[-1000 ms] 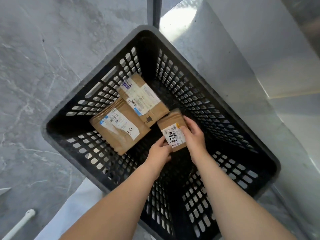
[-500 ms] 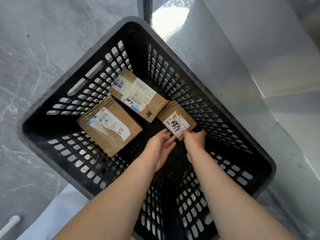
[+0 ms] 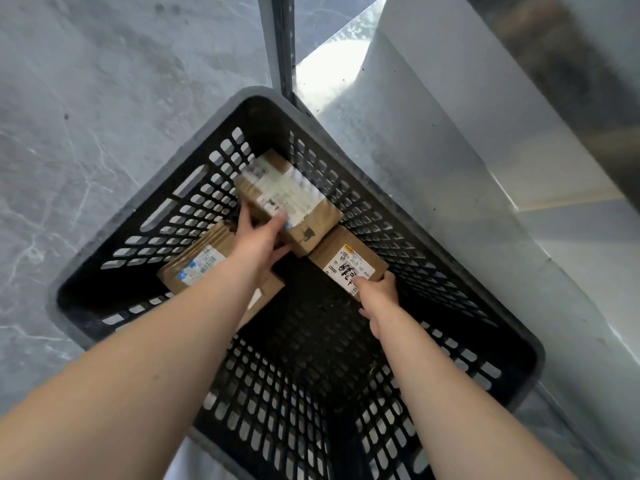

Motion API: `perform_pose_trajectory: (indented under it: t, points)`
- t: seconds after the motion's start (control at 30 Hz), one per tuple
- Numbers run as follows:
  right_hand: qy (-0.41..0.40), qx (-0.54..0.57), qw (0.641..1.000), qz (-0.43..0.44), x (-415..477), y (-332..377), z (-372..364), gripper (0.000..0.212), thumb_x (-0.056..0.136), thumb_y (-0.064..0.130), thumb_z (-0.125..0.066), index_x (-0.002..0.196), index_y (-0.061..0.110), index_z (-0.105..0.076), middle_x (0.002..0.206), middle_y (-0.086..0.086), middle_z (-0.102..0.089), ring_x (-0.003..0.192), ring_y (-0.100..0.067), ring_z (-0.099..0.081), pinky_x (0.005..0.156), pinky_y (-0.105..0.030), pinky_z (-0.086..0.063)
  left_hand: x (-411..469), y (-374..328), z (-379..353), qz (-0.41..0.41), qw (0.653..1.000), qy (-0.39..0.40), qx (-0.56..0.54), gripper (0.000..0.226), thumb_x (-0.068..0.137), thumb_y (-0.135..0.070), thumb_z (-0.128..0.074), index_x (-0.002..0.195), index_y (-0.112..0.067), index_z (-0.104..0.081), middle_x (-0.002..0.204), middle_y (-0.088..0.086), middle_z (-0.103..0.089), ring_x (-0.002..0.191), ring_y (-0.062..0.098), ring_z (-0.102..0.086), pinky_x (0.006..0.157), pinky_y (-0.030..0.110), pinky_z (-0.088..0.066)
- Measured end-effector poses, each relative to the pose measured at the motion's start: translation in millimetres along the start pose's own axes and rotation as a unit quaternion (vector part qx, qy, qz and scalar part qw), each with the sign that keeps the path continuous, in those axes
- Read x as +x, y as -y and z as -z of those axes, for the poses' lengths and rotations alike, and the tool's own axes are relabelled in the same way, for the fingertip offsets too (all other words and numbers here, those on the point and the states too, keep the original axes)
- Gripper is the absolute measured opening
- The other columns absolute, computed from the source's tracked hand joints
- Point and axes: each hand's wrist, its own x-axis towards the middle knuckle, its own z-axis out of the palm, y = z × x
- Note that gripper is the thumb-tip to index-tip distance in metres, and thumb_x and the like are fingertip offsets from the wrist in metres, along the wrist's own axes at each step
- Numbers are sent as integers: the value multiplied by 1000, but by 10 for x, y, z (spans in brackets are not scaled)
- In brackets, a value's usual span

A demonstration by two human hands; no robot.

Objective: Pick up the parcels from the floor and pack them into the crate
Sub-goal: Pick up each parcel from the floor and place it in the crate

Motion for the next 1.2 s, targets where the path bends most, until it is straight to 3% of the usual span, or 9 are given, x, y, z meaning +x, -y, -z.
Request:
perform_pose_trajectory:
  t: [0.1,0.23,0.37,0.5,0.63,0.73,0.93,1.07,1.2]
  points:
    - [1,-3,1000,13,51,-36,40,52,92,11,-60,139,23,-40,127,-5,-60,113,-25,-60,100,-42,-49,77,-92,-127,8,999,30,5,84,88,0,-63,149,-41,-24,130,1,-59,109,26,-65,83,46,-59]
    - [28,-8,1000,8,12,-86,84,43,94,15,-58,136,19,-49,124,-3,-64,112,-22,-60,103,-42,-48,64,-38,-93,22,999,31,-3,76,90,5,-56,150,-33,-28,132,4,-60,108,25,-66,88,41,-57]
    - [2,-34,999,17,-91,-67,111,31,93,21,-55,123,16,-63,119,-4,-68,108,-22,-62,100,-39,-49,-120,-15,6,-21,990,-19,136,65,93,10,-41,151,-18,-31,128,3,-56,99,20,-63,85,31,-56]
    - [-69,-39,996,29,-418,-32,185,51,97,21,-50,146,11,-41,146,-11,-47,133,-29,-47,108,-40,-40,-410,59,315,-68,971,-83,216,58,90,8,-38,145,-12,-43,127,8,-60,100,23,-62,94,37,-53]
    - [-20,-127,991,39,-1008,-89,221,53,97,16,-48,148,11,-37,148,-11,-45,134,-28,-46,104,-33,-41,-1116,158,533,-106,872,-9,478,55,94,-3,-43,146,-19,-42,138,-1,-55,123,20,-54,106,32,-41]
    - [35,-190,978,84,-1522,55,232,49,95,18,-48,144,16,-43,144,-9,-49,128,-27,-50,103,-35,-41,-1652,212,429,-143,791,84,589,60,91,-3,-44,149,-18,-37,145,3,-50,133,21,-45,116,34,-30]
    - [37,-233,948,213,-2681,663,535,55,98,19,-47,150,27,-34,151,-5,-42,136,-24,-43,108,-36,-39,-2469,-202,-51,-274,720,143,622,44,91,-13,-43,131,-31,-50,131,-9,-58,131,15,-44,116,51,-25]
    - [-20,-166,942,291,-3584,1097,894,51,100,21,-42,149,34,-34,152,1,-42,136,-19,-43,109,-34,-40,-3085,-1066,-317,-376,648,174,639,50,101,-30,-38,151,-28,-29,156,-10,-31,148,9,-18,122,41,-9]
    - [-84,-78,920,374,-4866,1393,1352,49,103,26,-40,151,34,-31,156,6,-34,140,-15,-37,107,-27,-34,-4077,-2229,-333,-491,574,155,637,55,103,-27,-32,155,-25,-15,162,-9,-16,149,6,-6,123,34,-2]
